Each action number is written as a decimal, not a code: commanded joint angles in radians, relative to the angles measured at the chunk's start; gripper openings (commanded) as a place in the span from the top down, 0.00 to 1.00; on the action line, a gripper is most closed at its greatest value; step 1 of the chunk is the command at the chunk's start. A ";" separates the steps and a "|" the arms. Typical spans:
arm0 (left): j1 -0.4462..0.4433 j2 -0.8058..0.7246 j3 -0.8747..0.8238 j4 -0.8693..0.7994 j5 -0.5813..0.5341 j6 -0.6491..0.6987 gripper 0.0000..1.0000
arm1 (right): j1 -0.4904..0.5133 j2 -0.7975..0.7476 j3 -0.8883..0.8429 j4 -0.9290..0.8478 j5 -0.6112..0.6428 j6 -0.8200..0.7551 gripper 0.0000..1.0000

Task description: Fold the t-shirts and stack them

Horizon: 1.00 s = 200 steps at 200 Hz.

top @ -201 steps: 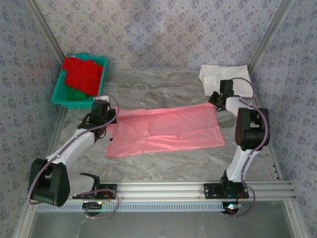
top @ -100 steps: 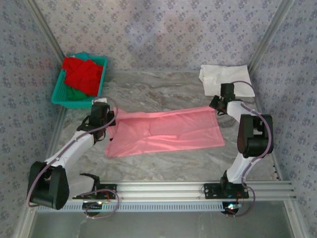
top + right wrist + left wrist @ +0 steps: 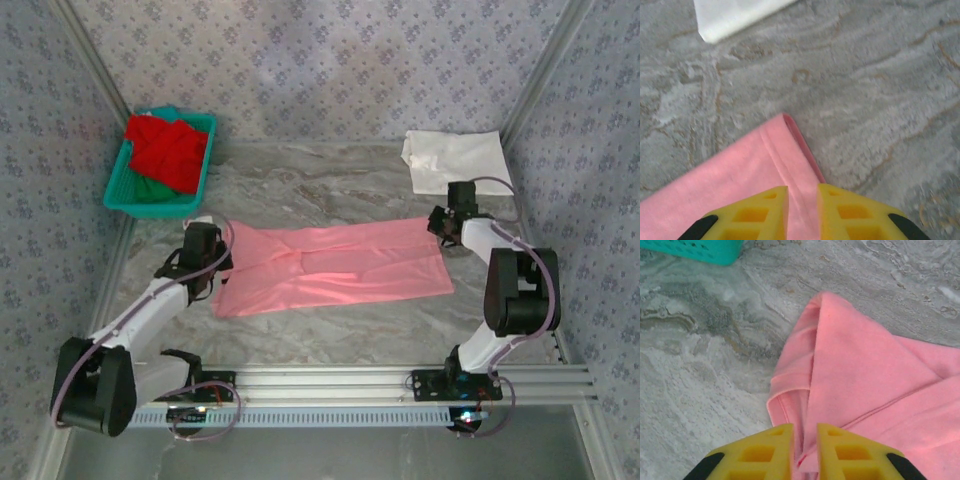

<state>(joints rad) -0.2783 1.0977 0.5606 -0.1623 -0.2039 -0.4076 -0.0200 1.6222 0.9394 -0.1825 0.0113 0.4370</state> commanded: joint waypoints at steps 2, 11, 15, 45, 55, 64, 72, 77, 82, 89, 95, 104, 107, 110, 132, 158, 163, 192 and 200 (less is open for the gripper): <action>-0.022 -0.053 -0.039 0.010 0.082 -0.032 0.80 | -0.012 -0.084 -0.028 -0.062 0.009 0.003 0.75; -0.028 -0.061 -0.042 0.002 0.101 -0.018 0.80 | -0.010 -0.113 -0.035 -0.065 0.004 0.001 0.74; -0.029 -0.062 -0.040 -0.003 0.102 -0.009 0.79 | -0.008 -0.129 -0.039 -0.062 -0.008 0.000 0.74; -0.033 0.021 0.065 -0.036 0.145 0.074 0.72 | 0.063 -0.175 -0.057 -0.003 -0.113 -0.041 0.70; -0.041 0.095 0.143 -0.069 0.165 0.105 0.69 | 0.100 -0.184 -0.079 0.039 -0.132 -0.053 0.69; -0.053 0.170 0.208 -0.095 0.175 0.136 0.69 | 0.144 -0.195 -0.112 0.102 -0.149 -0.062 0.69; -0.060 0.234 0.265 -0.113 0.200 0.160 0.68 | 0.183 -0.206 -0.146 0.168 -0.166 -0.069 0.68; -0.061 0.271 0.296 -0.122 0.221 0.172 0.66 | 0.207 -0.217 -0.176 0.203 -0.177 -0.076 0.68; -0.062 0.310 0.329 -0.127 0.241 0.179 0.64 | 0.235 -0.223 -0.201 0.246 -0.183 -0.080 0.67; -0.064 0.359 0.372 -0.139 0.275 0.187 0.62 | 0.272 -0.232 -0.236 0.300 -0.179 -0.090 0.67; -0.066 0.404 0.409 -0.148 0.301 0.197 0.61 | 0.307 -0.237 -0.260 0.340 -0.172 -0.102 0.67; -0.075 0.467 0.456 -0.164 0.320 0.209 0.60 | 0.353 -0.242 -0.289 0.379 -0.153 -0.121 0.66; -0.078 0.487 0.473 -0.171 0.328 0.217 0.60 | 0.368 -0.246 -0.295 0.385 -0.140 -0.128 0.66; -0.081 0.507 0.488 -0.179 0.334 0.223 0.59 | 0.382 -0.249 -0.301 0.392 -0.126 -0.134 0.66; -0.110 0.628 0.593 -0.248 0.350 0.262 0.56 | 0.452 -0.284 -0.371 0.475 -0.040 -0.164 0.65; -0.125 0.719 0.642 -0.247 0.403 0.284 0.54 | 0.475 -0.326 -0.423 0.539 0.024 -0.170 0.63; -0.126 0.733 0.649 -0.246 0.410 0.282 0.54 | 0.474 -0.329 -0.417 0.526 0.034 -0.173 0.63; -0.134 0.795 0.673 -0.232 0.420 0.282 0.58 | 0.473 -0.341 -0.393 0.462 0.064 -0.176 0.63; -0.137 0.804 0.679 -0.236 0.420 0.278 0.64 | 0.473 -0.345 -0.392 0.454 0.067 -0.175 0.62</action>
<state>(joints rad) -0.4084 1.8744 1.1999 -0.3695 0.1791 -0.1474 0.4503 1.3003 0.5251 0.2787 0.0223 0.2852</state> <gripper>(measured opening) 0.424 0.375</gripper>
